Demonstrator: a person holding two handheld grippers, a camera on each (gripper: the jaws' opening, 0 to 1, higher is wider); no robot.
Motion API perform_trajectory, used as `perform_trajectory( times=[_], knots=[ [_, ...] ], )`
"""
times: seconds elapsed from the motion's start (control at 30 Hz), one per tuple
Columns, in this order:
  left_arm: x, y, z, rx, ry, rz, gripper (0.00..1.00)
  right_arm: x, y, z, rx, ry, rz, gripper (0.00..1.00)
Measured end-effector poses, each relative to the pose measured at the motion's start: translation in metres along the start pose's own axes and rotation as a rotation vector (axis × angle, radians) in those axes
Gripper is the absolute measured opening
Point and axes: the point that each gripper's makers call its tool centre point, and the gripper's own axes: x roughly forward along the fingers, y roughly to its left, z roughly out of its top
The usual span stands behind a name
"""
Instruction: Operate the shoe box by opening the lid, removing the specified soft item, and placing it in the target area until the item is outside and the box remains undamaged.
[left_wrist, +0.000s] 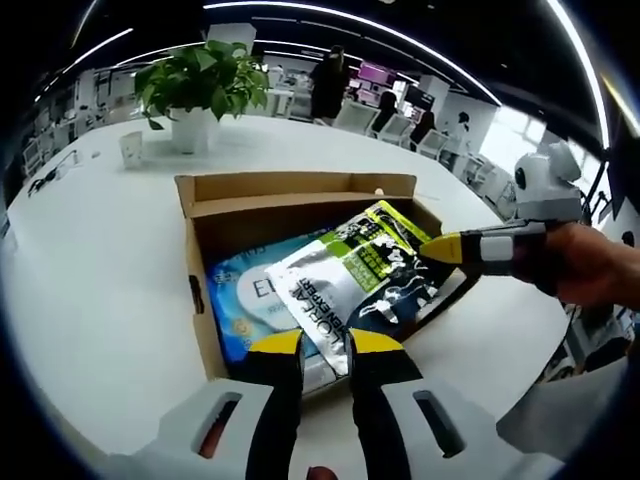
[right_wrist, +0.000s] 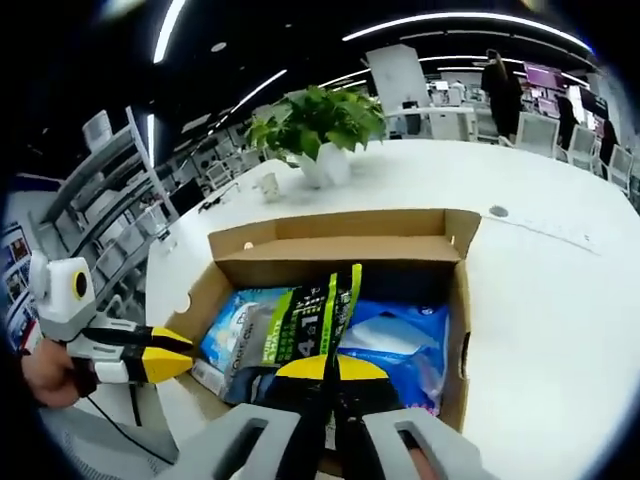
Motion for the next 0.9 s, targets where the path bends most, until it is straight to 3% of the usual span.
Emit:
perform_trajectory(
  times=[0.37, 0.47, 0.57, 0.7, 0.9],
  knots=[
    [0.012, -0.011, 0.012, -0.004, 0.023, -0.066, 0.22, -0.015, -0.021, -0.001, 0.03, -0.025, -0.064, 0.0],
    [0.021, -0.015, 0.013, -0.007, 0.053, -0.093, 0.24, -0.015, -0.021, -0.002, 0.034, -0.026, -0.065, 0.0],
    [0.024, -0.008, 0.011, 0.018, 0.096, -0.071, 0.22, -0.015, -0.022, -0.004, 0.036, -0.023, -0.069, 0.0],
    [0.028, -0.004, 0.017, -0.012, 0.095, -0.082, 0.24, -0.014, -0.023, -0.005, 0.04, -0.02, -0.071, 0.0],
    [0.043, -0.006, 0.004, -0.034, 0.191, -0.119, 0.28, -0.013, -0.024, -0.006, 0.045, -0.016, -0.07, 0.0]
  ],
)
